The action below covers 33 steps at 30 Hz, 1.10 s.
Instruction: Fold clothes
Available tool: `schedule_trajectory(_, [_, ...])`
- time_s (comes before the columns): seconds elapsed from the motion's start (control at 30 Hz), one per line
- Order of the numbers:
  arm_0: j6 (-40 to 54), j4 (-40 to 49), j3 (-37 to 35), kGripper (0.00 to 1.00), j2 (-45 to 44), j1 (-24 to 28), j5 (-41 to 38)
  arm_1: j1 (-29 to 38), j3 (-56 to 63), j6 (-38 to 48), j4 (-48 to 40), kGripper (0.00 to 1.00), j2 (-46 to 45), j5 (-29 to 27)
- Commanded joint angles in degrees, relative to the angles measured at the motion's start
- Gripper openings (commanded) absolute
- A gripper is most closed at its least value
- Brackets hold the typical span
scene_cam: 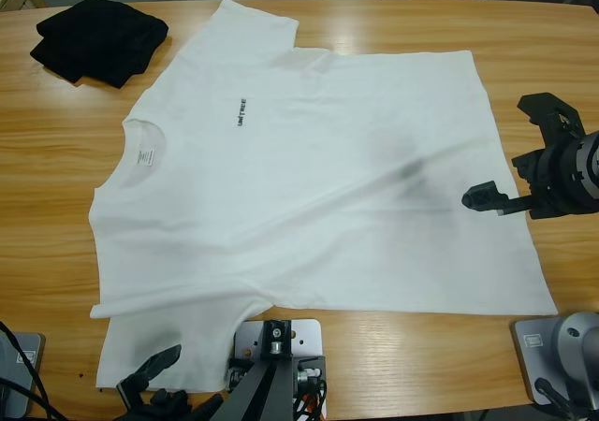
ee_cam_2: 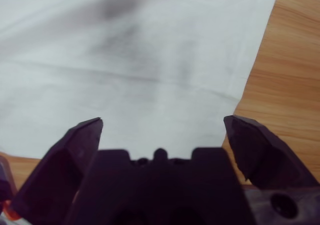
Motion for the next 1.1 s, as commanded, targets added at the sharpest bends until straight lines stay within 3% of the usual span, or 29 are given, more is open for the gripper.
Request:
schedule_trajectory(0.03, [-1.1, 0.2, 2.2, 0.784, 6.4, 3.9, 1.1, 1.1, 1.5, 0.1, -0.7, 1.0, 1.9, -0.3])
schedule_trajectory(0.1, [-0.5, -0.3, 2.3, 0.771, 6.5, 3.9, 1.1, 1.1, 1.5, 0.2, -0.8, 1.0, 2.1, -0.2])
schedule_trajectory(0.13, [-0.6, -0.4, 2.3, 0.711, 6.5, 3.9, 1.1, 1.1, 1.5, 0.2, -0.8, 1.0, 2.1, -0.2])
schedule_trajectory(0.27, [-1.1, 0.0, 2.4, 0.338, 6.2, 3.9, 1.0, 1.2, 1.5, 0.1, -0.8, 1.0, 2.3, 0.0])
schedule_trajectory(0.33, [-1.2, 0.0, 2.7, 0.034, 5.2, 3.9, 1.1, 1.2, 1.5, 0.1, -0.9, 1.0, 2.4, 0.1])
schedule_trajectory(0.37, [-1.2, 0.1, 2.8, 0.0, 4.7, 3.9, 1.2, 1.2, 1.5, 0.1, -1.0, 1.0, 2.4, 0.1])
schedule_trajectory(0.77, [3.7, 0.1, 3.1, 0.0, -0.5, 4.8, 1.3, 1.2, 1.4, 1.8, -0.8, 1.0, 1.9, -1.1])
schedule_trajectory(0.97, [12.5, 0.4, 1.9, 0.0, -5.2, 9.1, 1.0, 1.2, 1.1, 13.8, 6.7, 1.0, -4.0, 2.5])
schedule_trajectory(1.1, [17.9, 0.8, 0.7, 0.0, -7.7, 13.4, -0.5, 1.2, 3.3, 31.6, 6.7, 1.0, -4.5, 3.4])
